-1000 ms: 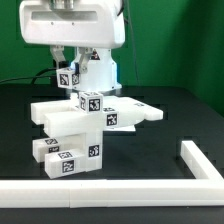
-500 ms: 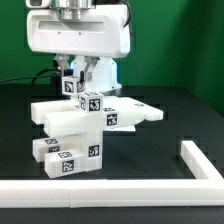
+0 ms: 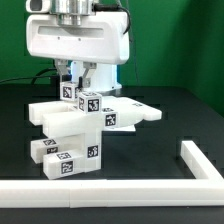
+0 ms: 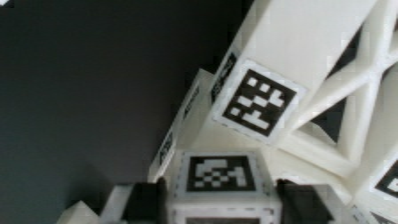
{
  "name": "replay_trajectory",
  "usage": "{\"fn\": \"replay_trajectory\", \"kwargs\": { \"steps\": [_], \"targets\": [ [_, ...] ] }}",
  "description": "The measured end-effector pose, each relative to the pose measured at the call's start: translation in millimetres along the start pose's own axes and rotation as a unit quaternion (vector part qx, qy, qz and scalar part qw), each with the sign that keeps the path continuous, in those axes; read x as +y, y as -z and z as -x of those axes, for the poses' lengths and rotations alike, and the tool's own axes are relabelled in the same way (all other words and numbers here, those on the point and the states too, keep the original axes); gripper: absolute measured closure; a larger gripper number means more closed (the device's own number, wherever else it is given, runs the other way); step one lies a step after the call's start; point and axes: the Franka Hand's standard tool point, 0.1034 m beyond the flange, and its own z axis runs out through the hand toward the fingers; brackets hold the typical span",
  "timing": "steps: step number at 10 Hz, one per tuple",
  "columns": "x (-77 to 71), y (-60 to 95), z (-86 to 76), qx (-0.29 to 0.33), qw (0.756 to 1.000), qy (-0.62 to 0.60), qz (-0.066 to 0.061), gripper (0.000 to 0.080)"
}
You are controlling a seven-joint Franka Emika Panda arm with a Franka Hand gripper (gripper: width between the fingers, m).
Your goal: Assemble chair
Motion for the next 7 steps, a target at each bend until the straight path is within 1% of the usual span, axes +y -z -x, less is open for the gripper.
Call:
{"fn": "replay_trajectory", "kwargs": {
  "steps": [1, 2, 3, 4, 5, 6, 7],
  "targets": [
    [-0.3, -0.3, 0.4, 0.000, 1.000, 0.000, 0.000, 0.0440],
    [-0.4, -0.7, 0.7, 0.000, 1.000, 0.001, 0.001, 0.0440],
    [-0.3, -0.9, 0.8, -0.001, 1.000, 0.001, 0.001, 0.0303],
    [-0.3, -1.1, 0.9, -0.001, 1.000, 0.001, 0.001, 0.0303],
    [-0.2, -1.4, 1.0, -0.001, 1.000, 0.001, 0.002, 0.0178],
    [-0.1, -1.5, 1.0, -0.001, 1.000, 0.001, 0.002, 0.0156],
    [-0.1, -1.6, 1.1, -0.001, 1.000, 0.001, 0.002, 0.0156]
  ]
}}
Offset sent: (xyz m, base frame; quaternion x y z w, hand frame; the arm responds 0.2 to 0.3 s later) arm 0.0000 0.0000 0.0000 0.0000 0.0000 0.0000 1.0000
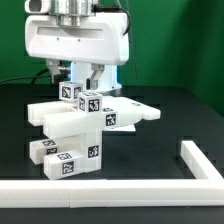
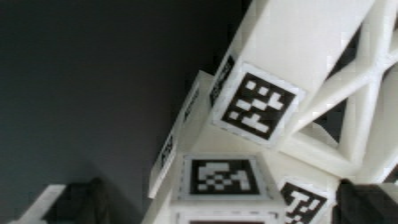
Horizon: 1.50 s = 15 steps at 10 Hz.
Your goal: Assemble chair
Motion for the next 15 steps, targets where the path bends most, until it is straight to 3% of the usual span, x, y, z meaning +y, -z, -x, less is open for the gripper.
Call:
{"fn": "replay_trajectory", "kwargs": {
  "steps": [2, 5, 7, 8, 9, 10, 11, 12, 15],
  "targets": [
    [1.1, -0.2, -1.5, -0.001, 1.000, -0.004, -0.002, 0.0151],
    [9.4, -5.1, -15.7, -0.005, 0.999, -0.044, -0.018, 0.0150],
    [7.0, -5.3, -14.2, -0.005, 0.999, -0.041, -0.018, 0.0150],
    [7.1, -5.4, -14.2, -0.005, 0.999, -0.041, -0.018, 0.0240],
    [7.1, -5.5, -14.2, -0.005, 0.999, -0.041, -0.017, 0.0240],
    [7.1, -5.4, -14.2, -0.005, 0.999, -0.041, -0.018, 0.0440],
    [7.1, -5.5, -14.2, -0.005, 0.999, -0.041, -0.017, 0.0440],
    [7.1, -5.5, -14.2, -0.005, 0.999, -0.041, -0.017, 0.0514],
    [7.1, -5.5, -14.2, -0.006, 0.999, -0.051, -0.018, 0.0514]
  ]
}}
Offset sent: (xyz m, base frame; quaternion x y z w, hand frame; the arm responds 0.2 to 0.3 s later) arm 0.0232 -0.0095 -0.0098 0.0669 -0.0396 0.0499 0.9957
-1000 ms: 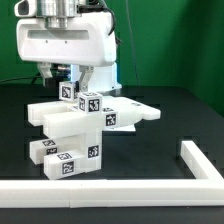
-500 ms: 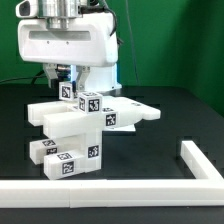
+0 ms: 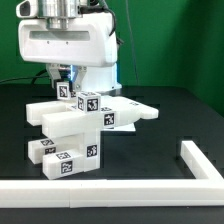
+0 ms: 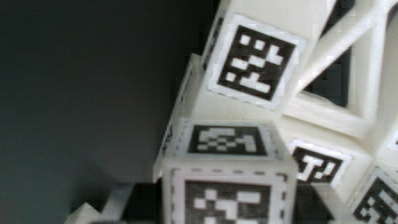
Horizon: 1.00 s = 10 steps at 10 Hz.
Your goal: Assemble chair
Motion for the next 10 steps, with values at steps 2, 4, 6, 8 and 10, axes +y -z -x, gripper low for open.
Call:
{"fn": "replay_trajectory", "kwargs": {
  "steps": [2, 4, 6, 8, 10],
  "targets": [
    [0.0, -0.2, 0.1, 0.000, 0.999, -0.047, -0.001, 0.0514],
    [-0.1, -0.3, 0.2, -0.001, 0.994, -0.111, -0.001, 0.0514],
    [-0.3, -0.5, 0.4, -0.001, 0.986, -0.168, -0.001, 0.0514],
    [0.1, -0.7, -0.7, -0.006, 0.969, -0.248, -0.004, 0.0514],
    [0.5, -1.6, -3.0, -0.016, 0.915, -0.403, -0.014, 0.0514]
  ]
}}
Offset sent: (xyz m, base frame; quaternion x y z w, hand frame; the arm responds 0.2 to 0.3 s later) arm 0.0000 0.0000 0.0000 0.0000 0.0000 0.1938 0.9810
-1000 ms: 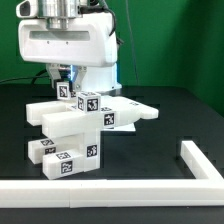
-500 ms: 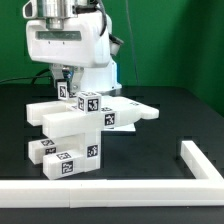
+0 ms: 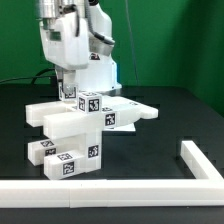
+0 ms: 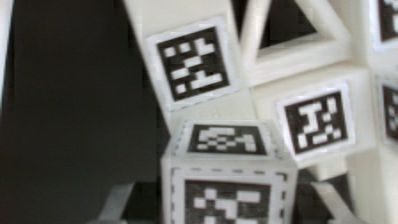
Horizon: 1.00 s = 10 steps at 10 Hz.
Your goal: Assemble chair
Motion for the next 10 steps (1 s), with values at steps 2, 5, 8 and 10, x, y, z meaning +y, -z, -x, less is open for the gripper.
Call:
{"fn": "replay_trajectory", "kwargs": {
  "steps": [2, 5, 8, 10],
  "targets": [
    [-1.0, -0.1, 0.7, -0.009, 0.998, -0.068, -0.010, 0.0514],
    [-0.6, -1.1, 1.5, -0.009, 0.997, -0.070, -0.009, 0.0351],
    [-0.6, -0.7, 3.3, -0.011, 0.999, 0.033, -0.007, 0.0162],
    [1.0, -1.0, 12.4, -0.014, 0.982, 0.190, 0.001, 0.0152]
  ]
}}
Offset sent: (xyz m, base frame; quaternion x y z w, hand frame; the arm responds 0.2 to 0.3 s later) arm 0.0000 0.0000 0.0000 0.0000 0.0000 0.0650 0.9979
